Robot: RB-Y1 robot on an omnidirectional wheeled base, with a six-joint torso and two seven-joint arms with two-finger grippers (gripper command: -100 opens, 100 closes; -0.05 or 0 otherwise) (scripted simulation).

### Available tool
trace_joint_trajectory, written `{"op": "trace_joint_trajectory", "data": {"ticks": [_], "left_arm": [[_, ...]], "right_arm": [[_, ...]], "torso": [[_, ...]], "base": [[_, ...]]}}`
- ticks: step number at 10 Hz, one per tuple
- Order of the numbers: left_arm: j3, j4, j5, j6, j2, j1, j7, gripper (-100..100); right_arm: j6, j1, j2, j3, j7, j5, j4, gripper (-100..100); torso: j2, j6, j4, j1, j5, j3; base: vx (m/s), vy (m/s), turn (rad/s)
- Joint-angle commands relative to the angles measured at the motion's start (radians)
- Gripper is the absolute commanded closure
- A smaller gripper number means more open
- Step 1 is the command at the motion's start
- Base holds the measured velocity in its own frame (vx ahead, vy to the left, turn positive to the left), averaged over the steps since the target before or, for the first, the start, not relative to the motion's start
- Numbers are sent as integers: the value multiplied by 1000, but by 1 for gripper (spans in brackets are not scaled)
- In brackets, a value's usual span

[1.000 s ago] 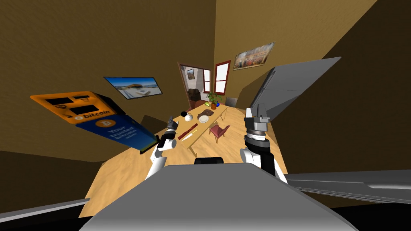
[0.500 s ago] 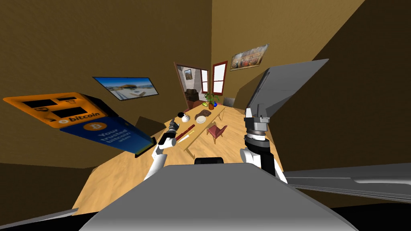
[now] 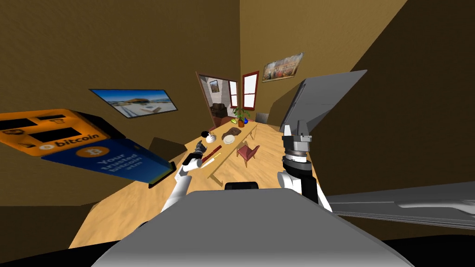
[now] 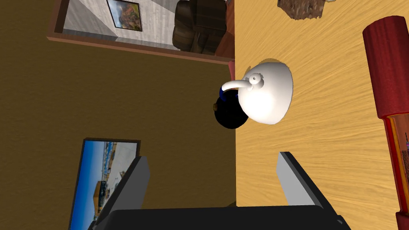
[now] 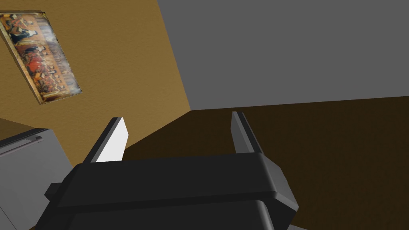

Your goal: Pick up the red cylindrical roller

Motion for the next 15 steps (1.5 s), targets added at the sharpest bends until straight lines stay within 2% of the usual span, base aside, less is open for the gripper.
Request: {"op": "trace_joint_trajectory", "data": {"ticks": [1,2,3,4,5,6,7,8,9,11,12,15], "left_arm": [[6,50,8,32,5,-15,3,-100],[6,59,8,32,5,-15,3,-100],[16,99,28,77,26,-39,11,-100],[16,129,28,77,26,-39,11,-100],[25,163,47,116,49,-63,18,-100],[25,195,47,121,49,-63,18,-100],[34,231,64,155,72,-87,26,-100],[34,264,64,166,72,-87,26,-100],[43,303,80,197,97,-109,32,-100],[43,343,80,209,97,-109,32,-100],[51,387,95,251,122,-130,39,-100],[51,414,95,252,122,-130,39,-100]], "right_arm": [[0,0,0,0,0,0,0,0],[0,0,0,0,0,0,0,0],[0,0,0,0,0,0,0,0],[0,0,0,0,0,0,0,0],[0,0,0,0,0,0,0,0],[0,0,0,0,0,0,0,0],[0,0,0,0,0,0,0,0],[0,0,0,0,0,0,0,0],[0,0,0,0,0,0,0,0],[0,0,0,0,0,0,0,0],[0,0,0,0,0,0,0,0],[0,0,0,0,0,0,0,0]], "torso": [[0,0,0,0,0,0],[0,0,0,1,0,0],[2,-1,0,3,0,1],[1,0,0,2,0,1],[1,-1,0,2,0,0],[0,0,0,1,0,0],[0,-1,0,2,0,0],[-1,0,0,1,0,-1],[0,-1,0,2,0,0],[0,-1,0,2,0,0],[2,-1,0,3,1,1],[2,-1,0,3,1,1]], "base": [[53,-54,-44],[26,-20,15],[43,-36,-84],[45,-40,-66],[64,-56,-82],[60,-45,-44],[77,-56,-74],[63,-43,-47],[63,-42,-101],[41,-27,-16],[48,-39,-77],[34,-13,-19]]}}
